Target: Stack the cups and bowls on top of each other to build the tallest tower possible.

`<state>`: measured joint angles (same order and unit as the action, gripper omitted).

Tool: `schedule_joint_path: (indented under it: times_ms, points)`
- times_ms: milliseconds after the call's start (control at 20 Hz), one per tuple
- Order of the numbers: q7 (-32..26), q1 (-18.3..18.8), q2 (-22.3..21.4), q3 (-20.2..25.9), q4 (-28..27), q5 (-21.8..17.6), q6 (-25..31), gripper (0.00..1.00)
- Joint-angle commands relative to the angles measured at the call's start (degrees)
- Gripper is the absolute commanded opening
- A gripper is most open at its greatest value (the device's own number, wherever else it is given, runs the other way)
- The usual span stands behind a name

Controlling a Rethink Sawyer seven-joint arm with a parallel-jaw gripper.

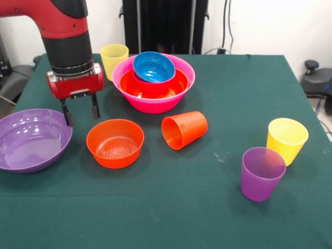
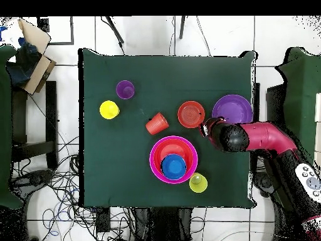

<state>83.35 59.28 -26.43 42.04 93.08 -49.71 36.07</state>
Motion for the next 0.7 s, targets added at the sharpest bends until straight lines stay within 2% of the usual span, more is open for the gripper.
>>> schedule_joint_path:
  times_ms: [50, 450, 700]
  points:
    - [-3.26, -2.0, 4.21, -4.96, -4.67, -4.67, -2.43, 1.0]
    - [-8.68, -0.39, 5.01, -3.65, -8.81, -4.14, -0.4, 1.0]
    - [-10.89, 0.71, 2.5, -2.85, -8.49, -2.88, 1.85, 1.0]
